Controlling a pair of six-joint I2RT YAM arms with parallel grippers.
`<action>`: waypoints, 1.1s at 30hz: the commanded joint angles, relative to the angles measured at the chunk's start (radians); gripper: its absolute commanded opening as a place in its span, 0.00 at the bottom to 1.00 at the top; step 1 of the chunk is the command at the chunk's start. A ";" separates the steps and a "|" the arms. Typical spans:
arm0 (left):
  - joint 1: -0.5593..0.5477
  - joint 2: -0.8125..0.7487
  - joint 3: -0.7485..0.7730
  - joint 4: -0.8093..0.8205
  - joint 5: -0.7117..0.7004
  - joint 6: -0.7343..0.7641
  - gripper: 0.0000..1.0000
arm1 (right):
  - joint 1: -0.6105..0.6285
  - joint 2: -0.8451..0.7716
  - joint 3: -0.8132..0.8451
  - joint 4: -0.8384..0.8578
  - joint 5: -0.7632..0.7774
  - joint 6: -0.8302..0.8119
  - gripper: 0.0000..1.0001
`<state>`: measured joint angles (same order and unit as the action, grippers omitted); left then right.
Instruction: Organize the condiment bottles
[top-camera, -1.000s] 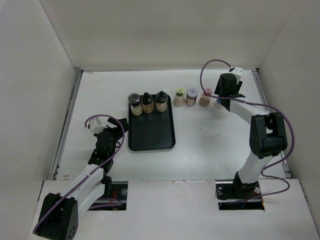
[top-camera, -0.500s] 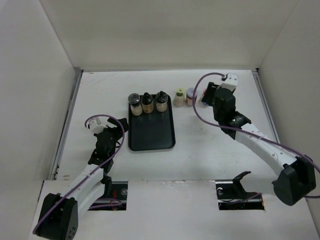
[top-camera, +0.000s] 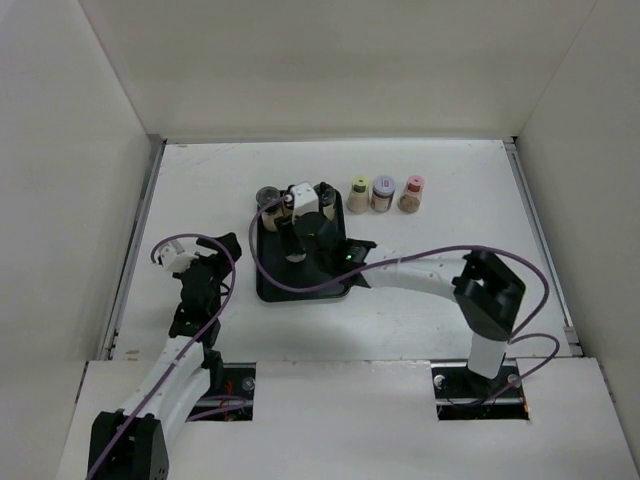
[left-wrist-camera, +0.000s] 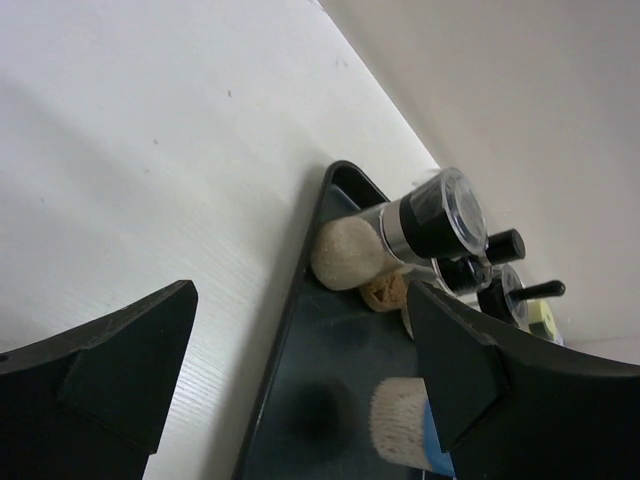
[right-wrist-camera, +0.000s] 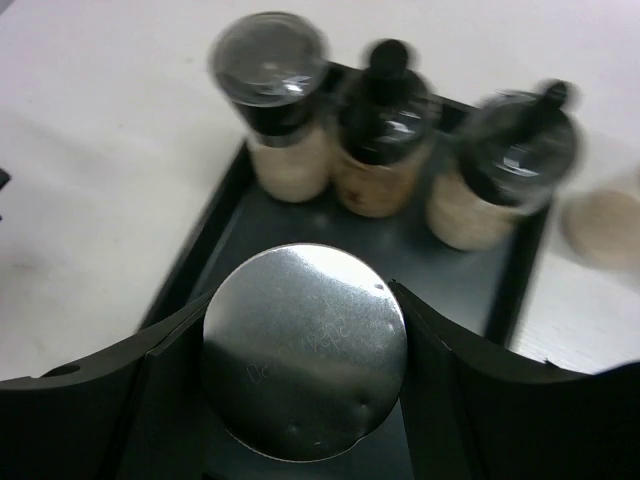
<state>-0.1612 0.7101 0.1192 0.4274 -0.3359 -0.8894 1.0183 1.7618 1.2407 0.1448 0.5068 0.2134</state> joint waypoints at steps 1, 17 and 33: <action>0.028 -0.035 -0.015 -0.018 -0.005 -0.029 0.87 | 0.022 0.071 0.169 0.160 0.006 -0.078 0.49; 0.038 -0.014 -0.015 -0.019 0.009 -0.046 0.89 | 0.024 0.352 0.388 0.137 -0.063 -0.026 0.62; 0.024 -0.015 -0.007 -0.012 0.005 -0.033 0.90 | -0.034 -0.095 0.022 0.223 -0.059 -0.014 1.00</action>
<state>-0.1322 0.7036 0.1108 0.3847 -0.3286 -0.9249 1.0252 1.8179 1.3296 0.2581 0.4492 0.1871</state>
